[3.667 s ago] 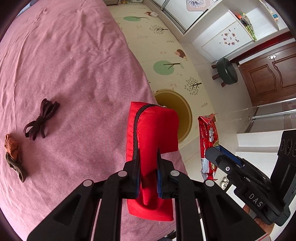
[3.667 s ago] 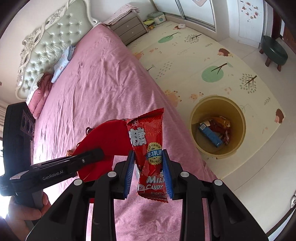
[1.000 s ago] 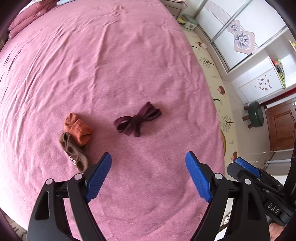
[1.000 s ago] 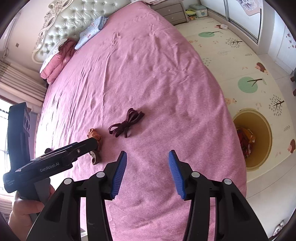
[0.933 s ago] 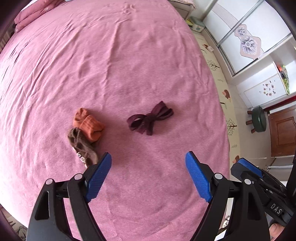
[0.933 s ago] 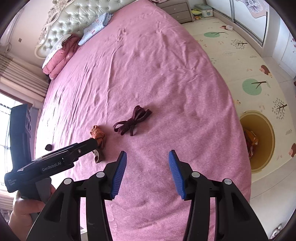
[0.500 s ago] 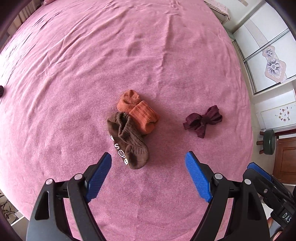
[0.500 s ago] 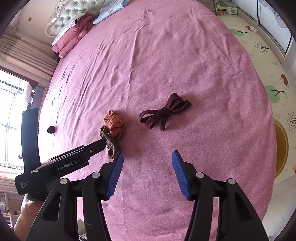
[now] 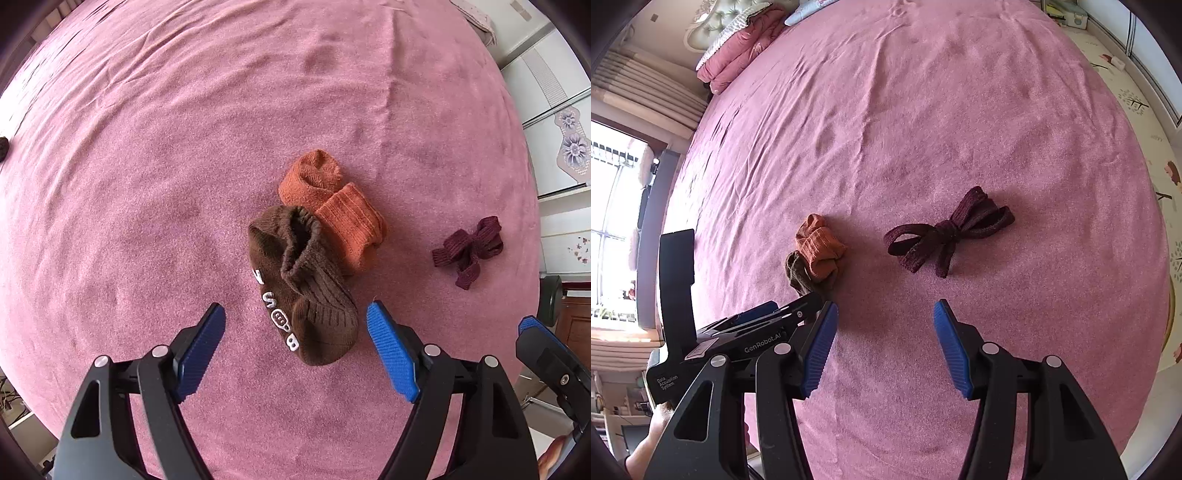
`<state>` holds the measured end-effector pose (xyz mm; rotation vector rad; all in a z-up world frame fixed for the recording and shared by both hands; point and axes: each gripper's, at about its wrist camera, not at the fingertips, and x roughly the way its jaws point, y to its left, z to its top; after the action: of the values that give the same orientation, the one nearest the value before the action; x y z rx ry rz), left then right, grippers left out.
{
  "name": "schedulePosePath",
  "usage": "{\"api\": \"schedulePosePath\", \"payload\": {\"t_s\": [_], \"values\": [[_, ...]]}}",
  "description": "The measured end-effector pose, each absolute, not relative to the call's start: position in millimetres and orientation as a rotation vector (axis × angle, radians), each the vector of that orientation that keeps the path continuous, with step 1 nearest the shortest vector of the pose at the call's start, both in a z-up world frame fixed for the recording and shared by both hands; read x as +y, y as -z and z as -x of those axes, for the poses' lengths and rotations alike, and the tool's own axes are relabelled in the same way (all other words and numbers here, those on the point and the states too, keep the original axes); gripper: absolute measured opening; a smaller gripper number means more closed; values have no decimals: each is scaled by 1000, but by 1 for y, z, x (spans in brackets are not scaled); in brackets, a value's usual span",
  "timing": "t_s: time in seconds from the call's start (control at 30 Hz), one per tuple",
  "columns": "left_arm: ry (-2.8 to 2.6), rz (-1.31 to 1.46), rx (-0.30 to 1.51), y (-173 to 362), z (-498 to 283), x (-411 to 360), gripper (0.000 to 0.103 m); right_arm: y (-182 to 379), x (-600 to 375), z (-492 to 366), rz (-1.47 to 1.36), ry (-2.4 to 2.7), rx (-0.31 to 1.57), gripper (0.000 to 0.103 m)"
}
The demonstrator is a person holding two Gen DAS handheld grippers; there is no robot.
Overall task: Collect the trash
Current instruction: 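Grasp the brown sock with the left tool while the right tool grasps the dark ribbon, then carry the brown sock and dark ribbon to the yellow bin and release both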
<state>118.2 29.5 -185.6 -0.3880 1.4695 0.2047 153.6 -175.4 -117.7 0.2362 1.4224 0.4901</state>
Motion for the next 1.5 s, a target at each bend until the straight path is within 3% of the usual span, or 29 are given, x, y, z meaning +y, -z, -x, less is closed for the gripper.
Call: {"api": "schedulePosePath", "payload": {"t_s": [0.1, 0.13, 0.17, 0.4, 0.6, 0.77, 1.13, 1.2, 1.27, 1.37, 1.5], "values": [[-207, 426, 1485, 196, -120, 33, 63, 124, -172, -157, -231, -488, 1434, 53], [-209, 416, 1494, 199, -122, 33, 55, 126, -171, -159, -231, -487, 1437, 53], [-215, 393, 1515, 203, -123, 33, 35, 127, -171, -159, -231, -486, 1439, 53], [-189, 523, 1485, 202, -114, 66, 10, 135, -170, -165, -229, -470, 1458, 53], [-166, 638, 1402, 178, -101, 101, 8, 144, -175, -174, -243, -435, 1472, 54], [-153, 680, 1349, 163, -101, 120, 8, 159, -181, -188, -281, -369, 1497, 60], [-60, 676, 1315, 143, -140, 91, 7, 189, -185, -219, -407, -241, 1552, 67], [-49, 666, 1319, 143, -145, 85, 7, 191, -178, -220, -355, -236, 1560, 58], [-32, 652, 1326, 143, -148, 79, 7, 194, -173, -220, -304, -233, 1570, 36], [-4, 619, 1335, 141, -153, 68, 7, 192, -178, -216, -311, -229, 1549, 28], [32, 593, 1342, 137, -156, 52, 7, 175, -192, -202, -345, -255, 1506, 27]]}}
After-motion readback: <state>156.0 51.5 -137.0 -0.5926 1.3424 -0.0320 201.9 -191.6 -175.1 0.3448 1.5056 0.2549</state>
